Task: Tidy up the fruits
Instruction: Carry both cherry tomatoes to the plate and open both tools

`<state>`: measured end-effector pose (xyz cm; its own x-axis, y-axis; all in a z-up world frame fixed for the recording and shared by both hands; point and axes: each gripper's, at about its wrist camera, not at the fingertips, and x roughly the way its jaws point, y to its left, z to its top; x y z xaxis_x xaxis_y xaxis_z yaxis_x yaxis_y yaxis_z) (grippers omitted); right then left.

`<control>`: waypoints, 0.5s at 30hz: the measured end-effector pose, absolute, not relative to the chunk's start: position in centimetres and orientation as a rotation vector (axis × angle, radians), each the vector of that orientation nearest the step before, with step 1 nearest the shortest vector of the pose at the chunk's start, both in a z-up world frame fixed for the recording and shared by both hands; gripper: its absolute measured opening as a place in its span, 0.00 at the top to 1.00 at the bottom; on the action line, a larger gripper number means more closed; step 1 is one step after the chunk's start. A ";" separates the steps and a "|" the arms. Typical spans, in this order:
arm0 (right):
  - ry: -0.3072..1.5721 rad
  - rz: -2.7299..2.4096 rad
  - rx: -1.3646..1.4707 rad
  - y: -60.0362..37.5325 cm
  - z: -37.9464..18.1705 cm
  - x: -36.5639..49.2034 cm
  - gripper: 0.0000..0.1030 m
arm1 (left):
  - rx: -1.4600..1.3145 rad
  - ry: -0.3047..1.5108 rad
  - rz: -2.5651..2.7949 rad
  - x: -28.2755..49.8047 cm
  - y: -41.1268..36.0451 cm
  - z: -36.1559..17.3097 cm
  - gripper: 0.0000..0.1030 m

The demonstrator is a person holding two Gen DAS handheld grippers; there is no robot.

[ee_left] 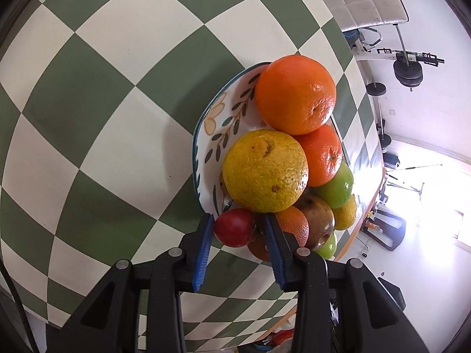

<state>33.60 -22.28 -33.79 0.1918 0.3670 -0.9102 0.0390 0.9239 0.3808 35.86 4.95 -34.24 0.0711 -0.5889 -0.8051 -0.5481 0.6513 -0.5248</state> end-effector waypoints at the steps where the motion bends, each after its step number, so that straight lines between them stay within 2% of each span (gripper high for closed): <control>1: 1.368 0.235 0.357 -22.3 -33.8 33.6 0.66 | -0.971 1.580 -0.039 35.9 5.0 -34.3 0.66; 6: 1.368 0.213 0.371 -22.6 -33.6 33.5 0.45 | -0.958 1.577 -0.038 36.4 4.6 -34.1 0.64; 11: 1.368 0.205 0.389 -23.0 -32.5 32.9 0.43 | -0.884 1.579 -0.021 36.4 4.2 -32.6 0.64; 13: 1.364 0.201 0.390 -23.1 -31.7 32.6 0.37 | -0.797 1.576 -0.010 36.1 3.7 -31.5 0.63; 14: 1.361 0.187 0.376 -23.3 -31.1 32.3 0.30 | -0.729 1.573 -0.003 36.0 3.4 -30.8 0.63; 15: 1.358 0.172 0.364 -23.5 -30.5 32.1 0.25 | -0.669 1.569 0.005 35.9 3.0 -30.3 0.58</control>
